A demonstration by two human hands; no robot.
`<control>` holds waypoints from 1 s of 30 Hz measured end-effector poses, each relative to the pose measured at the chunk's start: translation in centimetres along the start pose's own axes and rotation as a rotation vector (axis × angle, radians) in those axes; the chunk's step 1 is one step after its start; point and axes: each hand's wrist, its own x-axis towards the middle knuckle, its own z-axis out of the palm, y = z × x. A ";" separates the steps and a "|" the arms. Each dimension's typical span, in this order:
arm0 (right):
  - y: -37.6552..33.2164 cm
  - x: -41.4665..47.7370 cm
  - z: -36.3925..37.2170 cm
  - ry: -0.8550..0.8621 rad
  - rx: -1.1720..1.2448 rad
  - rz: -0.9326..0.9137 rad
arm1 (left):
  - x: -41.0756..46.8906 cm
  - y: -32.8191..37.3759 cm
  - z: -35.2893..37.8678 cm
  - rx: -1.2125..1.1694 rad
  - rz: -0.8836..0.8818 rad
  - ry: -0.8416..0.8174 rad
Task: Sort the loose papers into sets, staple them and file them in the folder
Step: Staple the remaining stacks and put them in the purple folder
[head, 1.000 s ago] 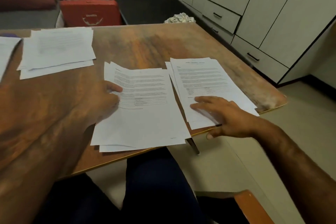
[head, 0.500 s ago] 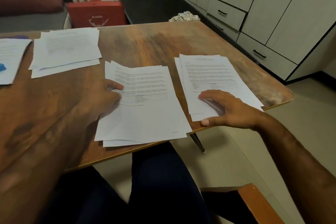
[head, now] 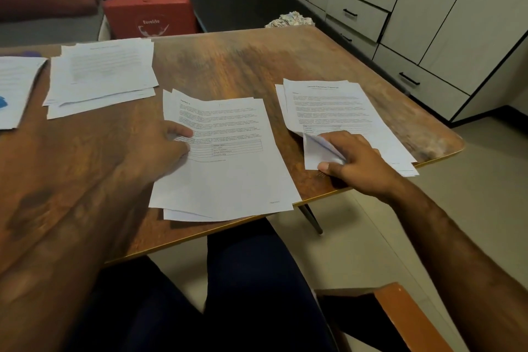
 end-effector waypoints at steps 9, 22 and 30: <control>-0.5 0.4 1.5 0.315 0.144 0.077 | 1.0 0.5 3.3 -0.030 -0.040 0.046; -4.3 -0.3 1.8 0.107 0.299 -0.113 | 4.3 6.6 12.3 -0.397 -0.015 -0.048; -4.7 -0.5 1.4 -0.224 0.040 -0.137 | 3.2 7.7 12.3 -0.459 -0.105 -0.069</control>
